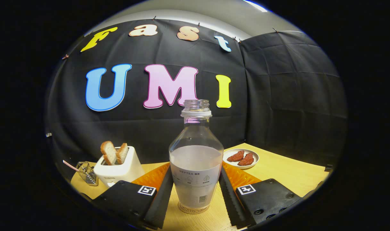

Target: Take the bottle from table, then pour the juice into the cup, finally place the bottle on the coaster

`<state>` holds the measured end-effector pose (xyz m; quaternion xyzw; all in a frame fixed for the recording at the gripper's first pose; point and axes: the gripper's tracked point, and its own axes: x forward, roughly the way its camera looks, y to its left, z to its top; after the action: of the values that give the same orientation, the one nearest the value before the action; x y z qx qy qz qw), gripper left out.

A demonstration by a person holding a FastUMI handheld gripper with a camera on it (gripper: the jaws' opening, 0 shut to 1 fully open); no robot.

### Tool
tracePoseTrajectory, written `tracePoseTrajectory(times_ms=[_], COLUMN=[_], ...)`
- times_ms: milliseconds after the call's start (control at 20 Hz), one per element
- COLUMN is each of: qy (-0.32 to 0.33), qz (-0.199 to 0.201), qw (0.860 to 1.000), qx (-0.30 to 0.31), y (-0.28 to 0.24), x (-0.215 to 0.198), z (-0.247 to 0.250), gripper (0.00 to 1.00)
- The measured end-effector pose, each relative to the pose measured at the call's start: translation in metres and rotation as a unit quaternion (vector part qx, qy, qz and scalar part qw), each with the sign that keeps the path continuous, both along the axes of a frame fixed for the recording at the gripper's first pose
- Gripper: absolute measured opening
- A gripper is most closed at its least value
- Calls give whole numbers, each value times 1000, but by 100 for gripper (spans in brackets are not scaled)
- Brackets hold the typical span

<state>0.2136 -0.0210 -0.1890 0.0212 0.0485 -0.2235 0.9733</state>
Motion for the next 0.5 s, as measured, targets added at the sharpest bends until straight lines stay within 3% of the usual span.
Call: tracePoseTrajectory(times_ms=[500], qy=[36], qz=[-7], qw=[999], qx=[-6], y=[3], x=[40], z=[-80], gripper=[77])
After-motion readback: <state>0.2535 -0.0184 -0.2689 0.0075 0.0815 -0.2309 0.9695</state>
